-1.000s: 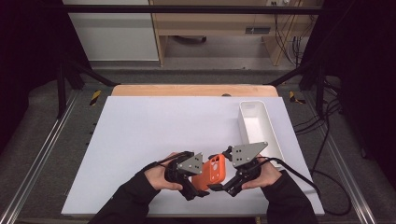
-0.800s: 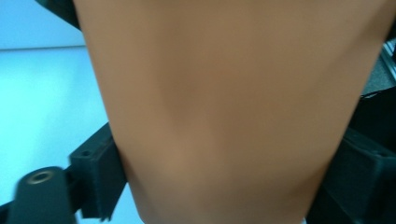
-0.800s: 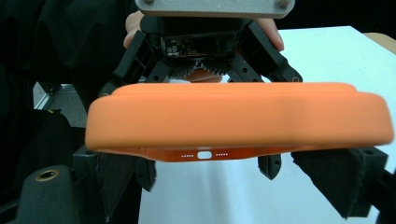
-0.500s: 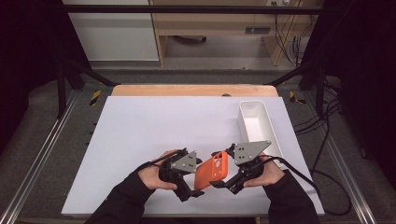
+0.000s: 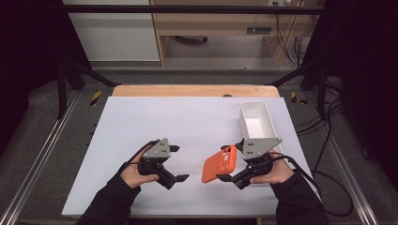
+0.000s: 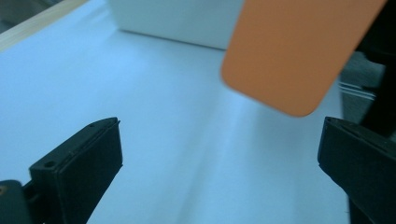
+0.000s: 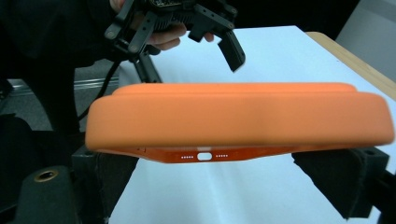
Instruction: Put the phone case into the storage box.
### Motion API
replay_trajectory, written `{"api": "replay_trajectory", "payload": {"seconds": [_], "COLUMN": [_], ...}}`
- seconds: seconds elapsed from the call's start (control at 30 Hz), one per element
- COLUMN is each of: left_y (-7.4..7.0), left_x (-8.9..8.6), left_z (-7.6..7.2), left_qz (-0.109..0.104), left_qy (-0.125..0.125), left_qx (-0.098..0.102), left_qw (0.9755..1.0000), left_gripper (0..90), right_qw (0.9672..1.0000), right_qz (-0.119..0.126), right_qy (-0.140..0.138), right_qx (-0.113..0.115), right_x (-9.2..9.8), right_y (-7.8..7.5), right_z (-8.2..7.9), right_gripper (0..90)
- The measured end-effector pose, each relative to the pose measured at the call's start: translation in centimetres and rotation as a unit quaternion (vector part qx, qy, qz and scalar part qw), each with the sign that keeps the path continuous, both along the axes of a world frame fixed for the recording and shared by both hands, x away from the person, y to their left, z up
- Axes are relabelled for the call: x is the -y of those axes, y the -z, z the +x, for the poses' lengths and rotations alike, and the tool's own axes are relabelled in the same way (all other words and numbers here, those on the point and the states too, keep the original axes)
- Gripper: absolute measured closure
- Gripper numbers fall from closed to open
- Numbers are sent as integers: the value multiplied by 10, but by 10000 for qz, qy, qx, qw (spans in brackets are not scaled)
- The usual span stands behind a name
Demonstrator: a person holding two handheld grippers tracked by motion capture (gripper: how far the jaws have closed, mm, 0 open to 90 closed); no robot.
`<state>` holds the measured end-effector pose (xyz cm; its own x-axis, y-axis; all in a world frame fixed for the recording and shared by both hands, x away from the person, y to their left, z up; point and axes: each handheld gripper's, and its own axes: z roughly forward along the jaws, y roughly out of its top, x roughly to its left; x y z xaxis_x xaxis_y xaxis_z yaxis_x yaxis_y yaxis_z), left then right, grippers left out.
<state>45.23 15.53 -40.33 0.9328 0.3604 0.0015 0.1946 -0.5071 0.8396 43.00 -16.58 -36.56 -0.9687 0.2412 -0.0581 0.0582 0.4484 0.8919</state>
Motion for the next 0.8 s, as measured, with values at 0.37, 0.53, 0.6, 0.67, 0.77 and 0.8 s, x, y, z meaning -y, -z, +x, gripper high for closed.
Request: {"api": "replay_trajectory", "payload": {"seconds": [0.37, 0.53, 0.6, 0.67, 0.77, 0.8], "left_y": [15, 22, 25, 28, 33, 34], "left_x": [-43, -61, -68, -75, -85, -88], "left_z": [4, 5, 5, 4, 3, 2], "left_qz": [-240, -274, -275, -259, -245, -209], "left_qy": [-823, -1185, -1316, -1420, -1547, -1588], "left_qx": [-86, -97, -78, -110, -155, -156], "left_qw": [9963, 9925, 9909, 9895, 9875, 9870], "left_gripper": [0, 0, 0, 0, 0, 0], "right_qw": [9990, 9982, 9977, 9971, 9963, 9960], "right_qz": [78, 110, 108, 134, 134, 135], "right_qy": [442, 581, 653, 736, 837, 869], "right_qx": [89, 95, 113, 123, 143, 150], "right_x": [16, 23, 25, 26, 28, 29], "right_y": [-15, -22, -26, -30, -34, -36], "right_z": [0, 0, 0, 0, 1, 1], "right_gripper": [156, 156, 156, 156, 156, 156]}}
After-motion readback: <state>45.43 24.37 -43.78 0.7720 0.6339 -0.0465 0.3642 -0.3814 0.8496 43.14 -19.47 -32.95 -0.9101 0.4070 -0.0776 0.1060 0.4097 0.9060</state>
